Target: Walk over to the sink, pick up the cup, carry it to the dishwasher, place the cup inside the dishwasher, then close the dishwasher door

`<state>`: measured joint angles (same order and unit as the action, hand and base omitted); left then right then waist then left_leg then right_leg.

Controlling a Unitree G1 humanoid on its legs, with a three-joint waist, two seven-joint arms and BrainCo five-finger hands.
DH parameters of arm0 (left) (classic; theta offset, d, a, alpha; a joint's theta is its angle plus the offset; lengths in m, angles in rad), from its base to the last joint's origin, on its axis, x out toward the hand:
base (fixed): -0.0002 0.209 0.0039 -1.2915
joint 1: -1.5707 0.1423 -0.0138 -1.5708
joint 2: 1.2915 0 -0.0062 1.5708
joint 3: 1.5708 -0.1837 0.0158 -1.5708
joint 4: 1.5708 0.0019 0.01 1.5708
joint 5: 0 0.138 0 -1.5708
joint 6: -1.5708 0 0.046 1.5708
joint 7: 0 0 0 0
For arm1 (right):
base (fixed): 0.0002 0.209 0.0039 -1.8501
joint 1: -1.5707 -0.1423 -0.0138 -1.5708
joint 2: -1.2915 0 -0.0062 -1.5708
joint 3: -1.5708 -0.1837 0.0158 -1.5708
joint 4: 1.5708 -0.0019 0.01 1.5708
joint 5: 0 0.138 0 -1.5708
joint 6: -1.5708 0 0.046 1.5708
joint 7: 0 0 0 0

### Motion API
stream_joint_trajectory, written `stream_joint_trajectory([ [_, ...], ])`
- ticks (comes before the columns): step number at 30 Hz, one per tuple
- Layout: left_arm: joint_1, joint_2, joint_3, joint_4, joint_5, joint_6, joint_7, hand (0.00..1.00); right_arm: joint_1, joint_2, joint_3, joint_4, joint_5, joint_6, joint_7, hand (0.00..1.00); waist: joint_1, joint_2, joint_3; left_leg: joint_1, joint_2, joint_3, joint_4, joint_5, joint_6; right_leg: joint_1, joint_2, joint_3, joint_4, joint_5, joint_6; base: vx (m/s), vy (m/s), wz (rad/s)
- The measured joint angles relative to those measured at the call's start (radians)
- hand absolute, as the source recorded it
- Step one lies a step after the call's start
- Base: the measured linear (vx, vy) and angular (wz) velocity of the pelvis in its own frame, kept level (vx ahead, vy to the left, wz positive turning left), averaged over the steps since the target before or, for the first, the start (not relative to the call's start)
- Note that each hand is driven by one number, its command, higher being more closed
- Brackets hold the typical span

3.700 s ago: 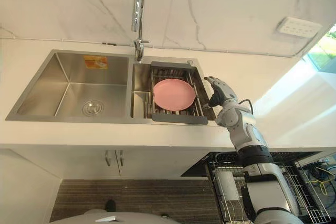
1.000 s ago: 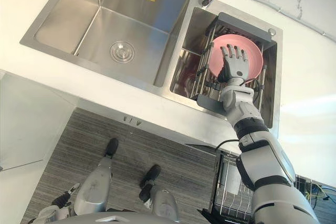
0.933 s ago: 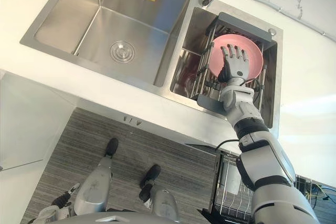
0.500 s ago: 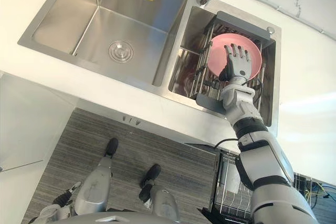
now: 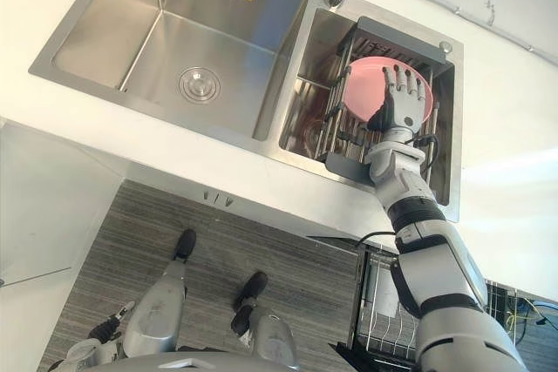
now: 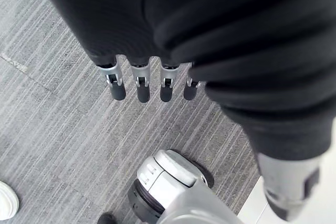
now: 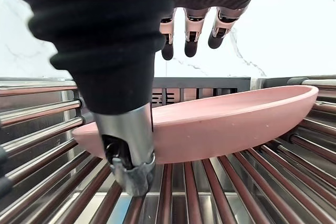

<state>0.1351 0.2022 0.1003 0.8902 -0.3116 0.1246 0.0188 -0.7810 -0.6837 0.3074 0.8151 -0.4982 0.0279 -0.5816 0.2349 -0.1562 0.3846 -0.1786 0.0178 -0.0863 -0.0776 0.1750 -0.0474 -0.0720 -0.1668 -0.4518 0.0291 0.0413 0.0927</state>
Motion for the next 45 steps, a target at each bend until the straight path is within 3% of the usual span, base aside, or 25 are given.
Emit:
stream_joint_trajectory([
  [8,0.0,-0.001,0.008,-0.011,0.001,-0.001,0.0,0.0,0.012,0.005,0.0,-0.038,0.001,0.001,0.001,1.0,-0.017,0.0,0.0,-0.002,-0.003,0.001,0.0,0.001,0.0,0.0,0.0,0.002,-0.007,0.007,0.001,0.0,-0.008,0.0],
  [12,0.0,-0.002,0.013,-0.011,0.002,-0.001,0.0,0.0,0.008,0.003,-0.052,-0.044,0.003,-0.002,-0.11,1.0,-0.024,0.0,0.0,-0.01,-0.003,0.001,0.0,0.002,-0.001,-0.008,0.0,0.002,-0.007,0.008,0.001,0.0,-0.009,0.0],
  [14,0.0,-0.003,0.015,-0.011,0.002,-0.001,0.001,0.0,0.0,-0.002,-0.066,-0.044,0.003,-0.001,-0.127,1.0,-0.027,0.0,0.0,-0.016,-0.003,0.002,0.0,0.004,0.0,-0.013,0.0,0.002,-0.007,0.01,0.0,0.01,-0.016,-0.01],
  [25,0.0,0.016,0.036,-0.014,0.002,-0.009,0.002,0.0,-0.062,-0.082,-0.053,-0.044,-0.001,-0.025,-0.124,1.0,-0.037,0.0,0.0,-0.017,0.002,0.002,-0.001,0.01,0.016,-0.01,0.0,-0.001,-0.013,0.019,0.011,0.02,-0.021,0.0],
  [45,0.001,0.022,0.032,-0.013,0.042,0.014,-0.001,0.0,-0.035,-0.084,-0.037,-0.057,-0.022,-0.071,-0.073,1.0,-0.051,-0.01,-0.007,0.023,0.011,0.01,0.0,0.003,-0.002,0.028,0.016,0.008,-0.025,0.016,-0.002,0.0,-0.01,-0.01],
])
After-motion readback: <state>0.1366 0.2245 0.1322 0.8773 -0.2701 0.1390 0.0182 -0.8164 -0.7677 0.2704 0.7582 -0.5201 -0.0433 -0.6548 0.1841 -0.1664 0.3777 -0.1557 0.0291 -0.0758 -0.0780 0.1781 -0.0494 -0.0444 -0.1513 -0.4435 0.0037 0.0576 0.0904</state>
